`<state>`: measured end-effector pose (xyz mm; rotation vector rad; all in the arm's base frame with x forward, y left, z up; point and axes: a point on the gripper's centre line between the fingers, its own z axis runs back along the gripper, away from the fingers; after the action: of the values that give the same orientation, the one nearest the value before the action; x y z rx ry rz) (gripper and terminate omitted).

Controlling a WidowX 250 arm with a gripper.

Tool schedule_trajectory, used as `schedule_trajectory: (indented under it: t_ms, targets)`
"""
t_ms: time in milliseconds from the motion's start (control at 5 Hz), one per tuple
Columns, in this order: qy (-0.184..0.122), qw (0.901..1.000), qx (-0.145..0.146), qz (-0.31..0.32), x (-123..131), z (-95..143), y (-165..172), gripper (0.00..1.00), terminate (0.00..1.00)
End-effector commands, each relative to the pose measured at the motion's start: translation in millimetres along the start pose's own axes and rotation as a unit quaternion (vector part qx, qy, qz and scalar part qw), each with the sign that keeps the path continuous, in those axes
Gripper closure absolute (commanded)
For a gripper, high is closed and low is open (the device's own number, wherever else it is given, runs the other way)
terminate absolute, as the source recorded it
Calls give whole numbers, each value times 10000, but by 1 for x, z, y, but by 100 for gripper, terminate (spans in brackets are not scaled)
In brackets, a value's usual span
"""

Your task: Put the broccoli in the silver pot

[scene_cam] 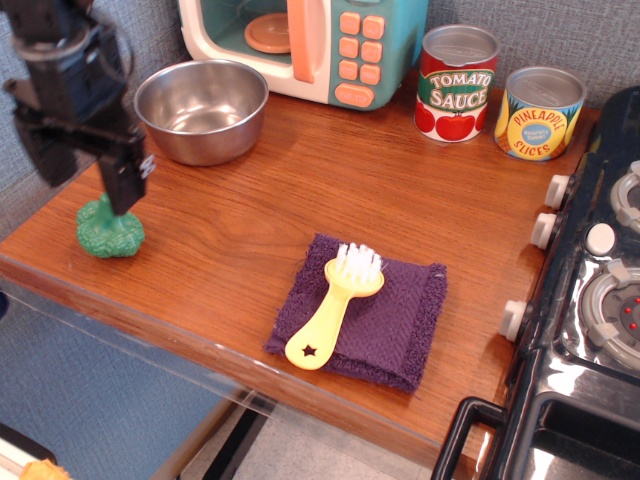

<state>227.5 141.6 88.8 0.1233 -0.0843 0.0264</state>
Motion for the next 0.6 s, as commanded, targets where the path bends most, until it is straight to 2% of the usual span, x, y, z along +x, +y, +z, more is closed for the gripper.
schedule_trajectory:
  t_ms: [0, 400]
  targets:
    - [175, 9992, 274, 249, 0, -17, 16, 0, 0]
    - [262, 9986, 297, 338, 20, -31, 18, 0, 0]
